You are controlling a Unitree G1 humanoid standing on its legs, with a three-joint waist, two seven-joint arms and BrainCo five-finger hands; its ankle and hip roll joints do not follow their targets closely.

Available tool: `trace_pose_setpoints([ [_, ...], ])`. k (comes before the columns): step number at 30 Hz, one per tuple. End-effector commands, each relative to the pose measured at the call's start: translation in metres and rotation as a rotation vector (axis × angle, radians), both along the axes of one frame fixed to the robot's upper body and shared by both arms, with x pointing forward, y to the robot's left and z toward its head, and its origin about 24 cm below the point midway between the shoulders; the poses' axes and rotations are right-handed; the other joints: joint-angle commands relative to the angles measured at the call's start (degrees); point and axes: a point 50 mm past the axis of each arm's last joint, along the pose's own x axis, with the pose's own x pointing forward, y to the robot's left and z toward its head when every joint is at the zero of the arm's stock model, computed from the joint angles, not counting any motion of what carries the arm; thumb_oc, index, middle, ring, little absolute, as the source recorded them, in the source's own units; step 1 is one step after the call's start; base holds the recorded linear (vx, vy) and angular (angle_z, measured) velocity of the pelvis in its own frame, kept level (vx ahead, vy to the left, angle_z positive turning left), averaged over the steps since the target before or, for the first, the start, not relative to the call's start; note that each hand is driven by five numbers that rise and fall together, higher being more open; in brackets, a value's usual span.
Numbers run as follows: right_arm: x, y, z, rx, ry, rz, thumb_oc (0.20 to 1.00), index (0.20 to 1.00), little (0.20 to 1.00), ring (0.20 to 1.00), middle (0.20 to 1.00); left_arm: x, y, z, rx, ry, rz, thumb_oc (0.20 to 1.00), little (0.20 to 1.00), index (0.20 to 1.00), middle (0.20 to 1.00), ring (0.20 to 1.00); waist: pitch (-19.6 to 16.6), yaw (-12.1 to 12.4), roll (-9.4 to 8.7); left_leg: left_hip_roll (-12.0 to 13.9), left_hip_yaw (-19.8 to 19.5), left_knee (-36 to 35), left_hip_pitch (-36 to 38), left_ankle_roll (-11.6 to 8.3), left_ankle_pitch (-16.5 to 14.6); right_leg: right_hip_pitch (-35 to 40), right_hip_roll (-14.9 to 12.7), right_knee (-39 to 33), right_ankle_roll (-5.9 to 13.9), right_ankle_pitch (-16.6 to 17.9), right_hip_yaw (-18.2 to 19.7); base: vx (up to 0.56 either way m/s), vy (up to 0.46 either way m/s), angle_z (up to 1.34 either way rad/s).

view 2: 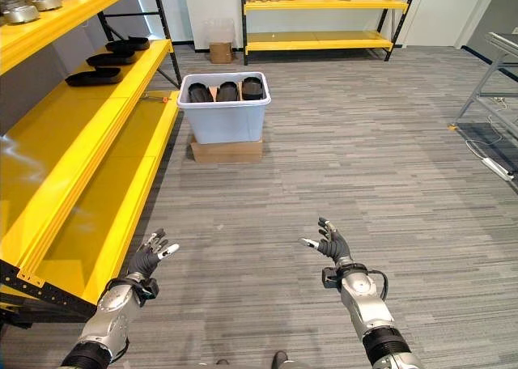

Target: Move parts from the plastic box to the shelf.

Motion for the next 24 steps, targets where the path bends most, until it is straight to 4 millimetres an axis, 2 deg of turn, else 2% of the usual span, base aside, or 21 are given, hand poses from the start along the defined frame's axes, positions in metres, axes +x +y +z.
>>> trace_pose_setpoints([
  [1,0.0162,0.0006,0.0234,-0.029,-0.120,0.016,1.000,1.000,1.000,1.000,1.000,0.0181,-0.0001,0.0210,-0.004,-0.115,-0.035,1.000,1.000,1.000,1.000,1.000,-1.12,0.12,-1.98,2.63,-0.19,0.58,-0.15,-3.02,-0.99,2.09,-5.32,0.65,5.51,-0.26,-0.33,0.00,0.000,0.00],
  [12,0.0151,0.0049,0.0228,-0.021,-0.122,0.016,1.000,1.000,1.000,1.000,1.000,0.0153,0.0022,0.0145,-0.026,-0.073,0.026,1.000,1.000,1.000,1.000,1.000,-0.89,0.17,-1.93,2.43,-0.25,0.58,-0.22,-2.85,-0.90,2.33,-5.49,0.70,5.57,-0.36,-0.69,0.00,0.000,0.00],
  [24,0.0142,0.0062,0.0268,-0.041,-0.146,0.045,1.000,1.000,1.000,1.000,1.000,0.0135,-0.0031,0.0149,-0.073,-0.081,-0.027,1.000,1.000,1.000,1.000,1.000,-0.99,-0.20,-1.92,2.26,0.01,0.58,0.06,-2.74,-1.18,2.23,-5.48,0.65,5.76,-0.13,-0.30,0.00,0.000,0.00],
])
